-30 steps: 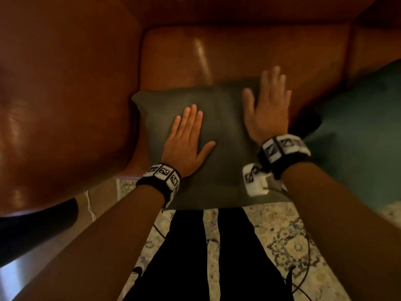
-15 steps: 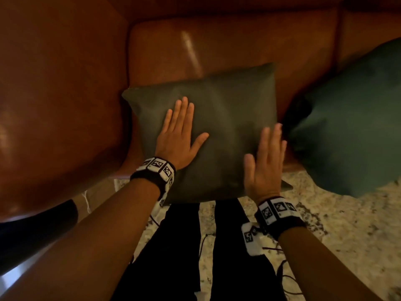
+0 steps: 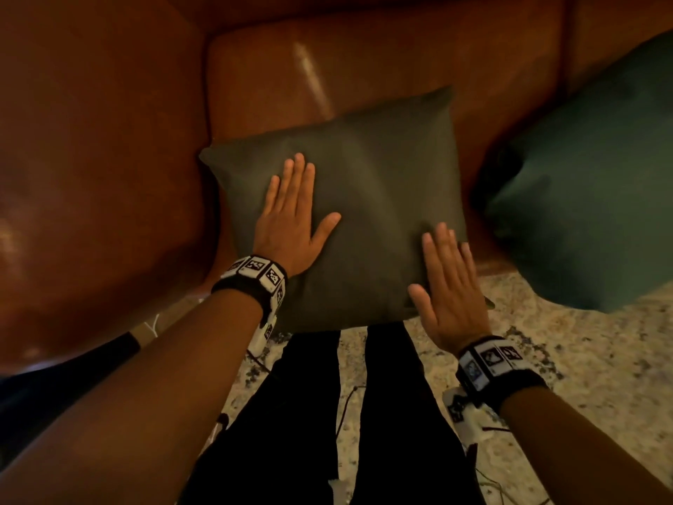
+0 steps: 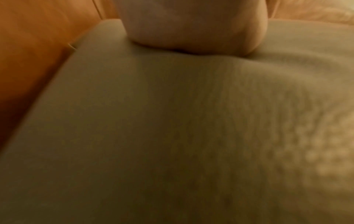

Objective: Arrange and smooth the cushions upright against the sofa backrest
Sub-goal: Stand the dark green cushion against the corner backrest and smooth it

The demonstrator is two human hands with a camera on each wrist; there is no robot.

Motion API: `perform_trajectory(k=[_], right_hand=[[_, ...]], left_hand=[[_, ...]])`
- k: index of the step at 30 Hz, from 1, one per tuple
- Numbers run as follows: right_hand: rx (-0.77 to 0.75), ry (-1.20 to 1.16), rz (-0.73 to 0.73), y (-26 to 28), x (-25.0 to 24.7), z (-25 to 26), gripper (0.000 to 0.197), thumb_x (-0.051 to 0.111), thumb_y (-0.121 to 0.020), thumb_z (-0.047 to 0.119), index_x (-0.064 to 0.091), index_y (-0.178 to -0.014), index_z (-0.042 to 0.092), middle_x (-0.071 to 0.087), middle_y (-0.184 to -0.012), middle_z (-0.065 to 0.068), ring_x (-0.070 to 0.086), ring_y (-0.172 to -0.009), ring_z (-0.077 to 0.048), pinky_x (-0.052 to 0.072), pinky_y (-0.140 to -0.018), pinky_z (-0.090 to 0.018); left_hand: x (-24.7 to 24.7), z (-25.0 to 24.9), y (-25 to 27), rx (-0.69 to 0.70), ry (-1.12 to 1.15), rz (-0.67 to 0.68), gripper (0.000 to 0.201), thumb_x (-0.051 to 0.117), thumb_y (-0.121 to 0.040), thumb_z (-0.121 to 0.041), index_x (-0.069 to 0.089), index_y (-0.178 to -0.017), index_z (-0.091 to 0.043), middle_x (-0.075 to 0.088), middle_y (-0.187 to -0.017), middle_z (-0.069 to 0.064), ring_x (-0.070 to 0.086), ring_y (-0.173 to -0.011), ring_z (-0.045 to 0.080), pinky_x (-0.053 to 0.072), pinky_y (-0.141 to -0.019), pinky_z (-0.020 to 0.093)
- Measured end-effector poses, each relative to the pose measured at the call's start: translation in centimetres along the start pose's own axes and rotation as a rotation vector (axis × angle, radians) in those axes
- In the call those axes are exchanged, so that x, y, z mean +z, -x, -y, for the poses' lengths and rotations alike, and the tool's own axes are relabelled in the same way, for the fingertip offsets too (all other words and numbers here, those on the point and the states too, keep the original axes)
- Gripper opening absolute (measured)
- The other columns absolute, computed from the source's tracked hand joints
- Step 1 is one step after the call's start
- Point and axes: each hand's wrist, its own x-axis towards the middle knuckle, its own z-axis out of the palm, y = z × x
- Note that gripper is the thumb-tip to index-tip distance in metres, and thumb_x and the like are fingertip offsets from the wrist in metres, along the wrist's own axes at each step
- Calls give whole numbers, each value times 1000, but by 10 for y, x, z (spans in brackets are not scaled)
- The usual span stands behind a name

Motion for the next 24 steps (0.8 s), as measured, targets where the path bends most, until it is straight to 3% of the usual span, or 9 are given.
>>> perform_trajectory(k=[3, 5, 6, 8, 10, 14, 17, 19, 24], right_hand=[[396, -62, 70, 23, 7, -39, 80, 13, -101, 65, 2, -166, 20, -9, -173, 0, -2, -161, -23, 8, -130, -51], [662, -155, 52, 31, -5, -61, 94, 1, -94, 77, 4, -166, 17, -3, -174, -3, 4, -161, -22, 10, -128, -55], [693, -176, 20, 28, -14, -63, 99, -3, -92, 80, 8, -166, 15, 4, -174, -6, 8, -160, -23, 11, -128, -55], [553, -152, -50, 12, -30, -49, 90, 6, -99, 72, 21, -164, 12, 16, -172, -9, 17, -158, -24, 15, -128, -54], [281, -77, -86, -12, -37, -26, 70, 25, -106, 52, 31, -160, 9, 23, -170, -11, 22, -157, -26, 16, -129, -50], [-73, 40, -75, -76, -31, 27, 64, 40, -106, 41, 30, -161, 10, 21, -170, -12, 18, -159, -28, 8, -130, -47], [-165, 110, -52, -114, -24, 59, 64, 38, -108, 43, 25, -163, 13, 17, -172, -10, 13, -160, -28, 6, -129, -50], [-165, 133, -24, -131, -21, 73, 67, 33, -108, 49, 21, -165, 16, 12, -173, -9, 9, -160, -29, 5, -129, -52], [-145, 250, 63, -140, -5, 80, 74, 20, -104, 64, 14, -166, 25, 5, -174, -7, 2, -161, -30, 1, -128, -55]], left_hand=[[-3, 0, -1, 6, 9, 6, 86, 13, -103, -65, 6, -165, -5, 1, -173, 14, 1, -161, 27, 6, -130, 47], [-3, -3, 0, -5, 11, 4, 86, 13, -103, -65, 6, -165, -6, 1, -173, 14, 0, -161, 27, 6, -131, 46], [-2, -3, 1, -10, 13, 1, 86, 13, -103, -65, 6, -165, -6, 1, -173, 14, 0, -161, 27, 5, -131, 46], [-2, -5, 1, -14, 28, -5, 85, 15, -104, -65, 6, -164, -6, 1, -173, 14, 0, -161, 26, 2, -131, 44], [-4, -6, 2, -12, 61, -8, 84, 19, -104, -64, 6, -164, -6, 1, -173, 13, -1, -161, 25, -1, -131, 42], [-11, -4, 5, -1, 309, -44, 74, 28, -106, -52, 14, -164, -9, 6, -173, 9, 0, -161, 20, -4, -130, 35], [-19, 2, 10, -10, 458, -65, 66, 31, -108, -43, 18, -164, -12, 8, -174, 5, 1, -161, 15, -4, -129, 30], [-20, 15, 17, -21, 377, -82, 67, 36, -108, -42, 16, -165, -13, 5, -174, 5, -1, -161, 15, -2, -129, 30], [-11, 31, 36, -323, 262, -140, 84, 30, -103, -61, 9, -165, -8, -2, -173, 12, -5, -161, 23, -1, -130, 36]])
